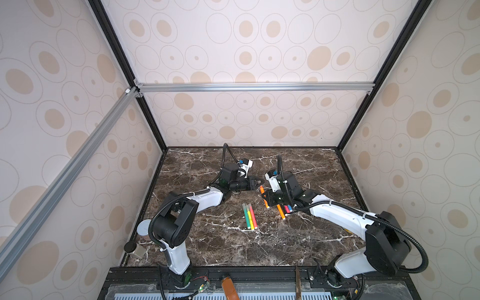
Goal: Remove pen caps from pens
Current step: Open the pen cap on the pen.
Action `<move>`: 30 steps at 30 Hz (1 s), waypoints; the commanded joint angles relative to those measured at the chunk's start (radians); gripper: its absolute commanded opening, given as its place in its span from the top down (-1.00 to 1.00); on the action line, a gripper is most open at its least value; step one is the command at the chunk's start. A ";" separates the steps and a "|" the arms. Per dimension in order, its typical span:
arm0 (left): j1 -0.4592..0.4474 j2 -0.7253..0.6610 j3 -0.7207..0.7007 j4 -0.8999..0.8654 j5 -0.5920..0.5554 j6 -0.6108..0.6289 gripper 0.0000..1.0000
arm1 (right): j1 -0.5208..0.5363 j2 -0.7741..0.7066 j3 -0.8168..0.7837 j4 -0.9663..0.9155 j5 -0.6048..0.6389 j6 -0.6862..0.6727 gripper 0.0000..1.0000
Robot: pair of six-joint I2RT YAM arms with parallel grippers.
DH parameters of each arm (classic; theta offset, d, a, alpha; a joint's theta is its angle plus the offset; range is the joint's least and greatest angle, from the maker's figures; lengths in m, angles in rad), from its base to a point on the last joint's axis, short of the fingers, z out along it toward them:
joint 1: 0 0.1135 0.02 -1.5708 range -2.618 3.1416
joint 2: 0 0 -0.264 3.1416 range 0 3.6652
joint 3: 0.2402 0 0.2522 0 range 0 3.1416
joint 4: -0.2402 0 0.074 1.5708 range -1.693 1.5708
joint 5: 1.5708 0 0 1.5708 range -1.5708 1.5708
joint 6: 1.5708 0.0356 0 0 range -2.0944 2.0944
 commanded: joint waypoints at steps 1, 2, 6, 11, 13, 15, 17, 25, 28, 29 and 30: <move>-0.011 0.009 0.042 0.008 0.006 0.008 0.68 | -0.002 -0.024 -0.016 0.015 0.021 0.006 1.00; -0.013 0.008 0.043 0.008 0.008 0.006 0.69 | -0.001 -0.025 -0.017 0.016 0.025 0.007 1.00; -0.014 0.008 0.046 0.005 0.007 0.002 0.61 | -0.001 -0.027 -0.021 0.022 0.037 0.008 1.00; -0.016 0.008 0.050 -0.009 -0.006 0.003 0.33 | -0.001 -0.035 -0.026 0.026 0.055 0.011 1.00; -0.017 0.009 0.050 -0.010 -0.008 0.002 0.31 | -0.001 -0.038 -0.024 0.022 0.063 0.013 1.00; -0.018 0.010 0.050 -0.010 -0.006 0.002 0.31 | -0.002 -0.040 -0.026 0.022 0.067 0.014 1.00; -0.019 0.010 0.053 -0.010 -0.004 0.002 0.35 | -0.002 -0.038 -0.024 0.021 0.065 0.013 1.00; -0.023 0.012 0.064 -0.010 0.007 0.000 0.54 | -0.002 -0.033 -0.026 0.029 0.074 0.017 1.00; -0.025 0.014 0.067 -0.010 0.008 -0.001 0.52 | -0.001 -0.030 -0.023 0.033 0.077 0.016 1.00; -0.026 0.015 0.067 -0.010 0.008 -0.001 0.49 | -0.001 -0.029 -0.023 0.033 0.078 0.016 1.00; -0.027 0.016 0.067 -0.008 0.007 -0.003 0.46 | -0.001 -0.029 -0.024 0.035 0.078 0.016 1.00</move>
